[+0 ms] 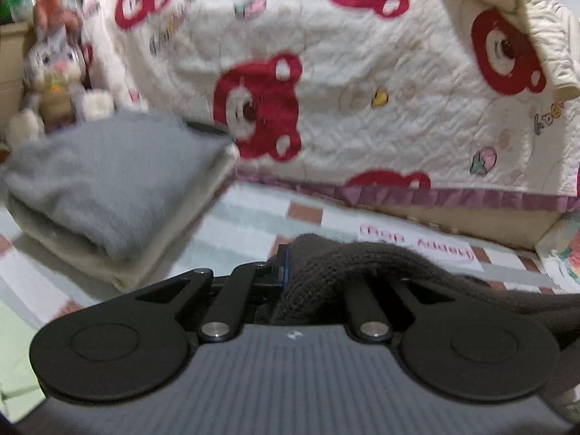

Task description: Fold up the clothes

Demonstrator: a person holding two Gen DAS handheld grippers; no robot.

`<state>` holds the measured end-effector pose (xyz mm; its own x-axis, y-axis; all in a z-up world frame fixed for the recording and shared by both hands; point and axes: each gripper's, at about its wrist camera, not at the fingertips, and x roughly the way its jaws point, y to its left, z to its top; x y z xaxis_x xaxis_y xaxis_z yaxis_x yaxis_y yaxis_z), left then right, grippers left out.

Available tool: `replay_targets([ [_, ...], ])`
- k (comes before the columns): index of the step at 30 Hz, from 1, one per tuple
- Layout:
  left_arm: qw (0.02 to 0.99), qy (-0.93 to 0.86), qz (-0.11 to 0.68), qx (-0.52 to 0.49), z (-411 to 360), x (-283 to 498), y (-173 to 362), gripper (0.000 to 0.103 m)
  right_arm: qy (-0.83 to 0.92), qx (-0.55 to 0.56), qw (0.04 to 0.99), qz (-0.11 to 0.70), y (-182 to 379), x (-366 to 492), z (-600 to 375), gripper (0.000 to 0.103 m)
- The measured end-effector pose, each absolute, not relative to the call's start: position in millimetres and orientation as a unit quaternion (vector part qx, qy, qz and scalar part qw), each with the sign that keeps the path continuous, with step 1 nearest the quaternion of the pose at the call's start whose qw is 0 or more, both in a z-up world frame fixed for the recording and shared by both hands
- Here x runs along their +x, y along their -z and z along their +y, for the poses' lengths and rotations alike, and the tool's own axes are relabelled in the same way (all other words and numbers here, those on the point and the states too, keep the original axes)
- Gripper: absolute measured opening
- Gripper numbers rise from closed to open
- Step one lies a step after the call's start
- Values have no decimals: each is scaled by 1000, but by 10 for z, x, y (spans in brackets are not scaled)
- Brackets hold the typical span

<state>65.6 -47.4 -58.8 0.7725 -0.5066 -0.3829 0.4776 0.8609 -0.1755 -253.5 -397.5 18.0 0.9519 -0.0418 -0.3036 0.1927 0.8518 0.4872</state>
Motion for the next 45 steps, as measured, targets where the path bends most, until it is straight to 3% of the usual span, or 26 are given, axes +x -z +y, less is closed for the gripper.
replay_targets([
  [6,941,255,223,-14,-560,636,663,6,98,234,954,157,-49,-2580,-4153,8],
  [9,938,249,243,1,-635,685,769,6,158,83,955,237,281,-2213,-4154,9],
  [12,936,243,253,26,-731,772,912,6,164,112,937,286,680,-1855,-4421,11],
  [13,937,240,251,37,-759,788,954,6,168,129,931,299,795,-1752,-4506,19],
  [15,936,231,260,48,-781,824,1000,7,207,120,917,321,936,-1599,-4540,51],
  [21,924,223,309,20,-650,835,1087,8,166,211,915,302,888,-1848,-4426,63],
  [24,925,218,311,28,-680,848,1119,8,115,274,909,291,848,-2047,-4332,63],
  [28,926,211,311,39,-736,873,1160,8,68,303,894,323,931,-2020,-4142,63],
  [31,926,209,311,47,-759,872,1176,8,58,314,875,364,1111,-1883,-4046,70],
  [37,926,210,311,47,-738,863,1167,9,71,466,816,335,1582,-1828,-4202,70],
  [38,926,211,311,47,-733,863,1164,9,68,483,811,322,1624,-1833,-4235,61],
  [39,926,211,311,46,-728,863,1162,9,62,497,809,308,1638,-1852,-4256,28],
  [40,926,211,310,48,-730,861,1160,9,44,500,812,298,1568,-1908,-4243,10],
  [45,930,206,298,65,-738,833,1142,9,-44,510,824,241,1219,-2191,-4178,10],
])
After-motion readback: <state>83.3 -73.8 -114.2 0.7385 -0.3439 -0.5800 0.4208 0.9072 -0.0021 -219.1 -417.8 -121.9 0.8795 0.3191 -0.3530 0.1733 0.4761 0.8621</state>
